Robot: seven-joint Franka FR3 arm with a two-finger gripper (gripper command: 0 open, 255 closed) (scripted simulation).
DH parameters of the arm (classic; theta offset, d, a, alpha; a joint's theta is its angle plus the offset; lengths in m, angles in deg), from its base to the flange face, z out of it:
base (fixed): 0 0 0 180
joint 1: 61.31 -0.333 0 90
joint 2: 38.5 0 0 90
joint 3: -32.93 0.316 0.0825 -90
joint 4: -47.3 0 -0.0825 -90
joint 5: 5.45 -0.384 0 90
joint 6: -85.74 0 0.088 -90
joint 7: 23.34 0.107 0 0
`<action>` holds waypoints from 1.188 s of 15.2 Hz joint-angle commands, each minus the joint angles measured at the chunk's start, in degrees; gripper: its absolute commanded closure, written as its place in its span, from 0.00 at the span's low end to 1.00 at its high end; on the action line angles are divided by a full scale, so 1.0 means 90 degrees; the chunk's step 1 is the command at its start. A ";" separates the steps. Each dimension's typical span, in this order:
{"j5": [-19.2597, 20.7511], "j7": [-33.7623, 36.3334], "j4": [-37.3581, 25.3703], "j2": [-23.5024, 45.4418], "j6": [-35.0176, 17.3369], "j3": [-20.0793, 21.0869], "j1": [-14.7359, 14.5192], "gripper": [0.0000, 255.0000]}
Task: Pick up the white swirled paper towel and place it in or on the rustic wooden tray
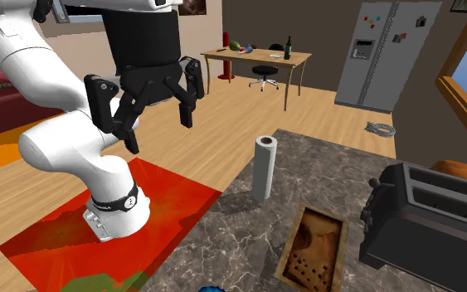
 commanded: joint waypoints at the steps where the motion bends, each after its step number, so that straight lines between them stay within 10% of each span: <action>1: 0.0000 0.0000 0.0000 0.0000 0.0000 0.0000 0.0000 0.00; 18: -0.1474 0.2588 0.0609 0.1359 -0.2377 0.2044 -0.0712 0.00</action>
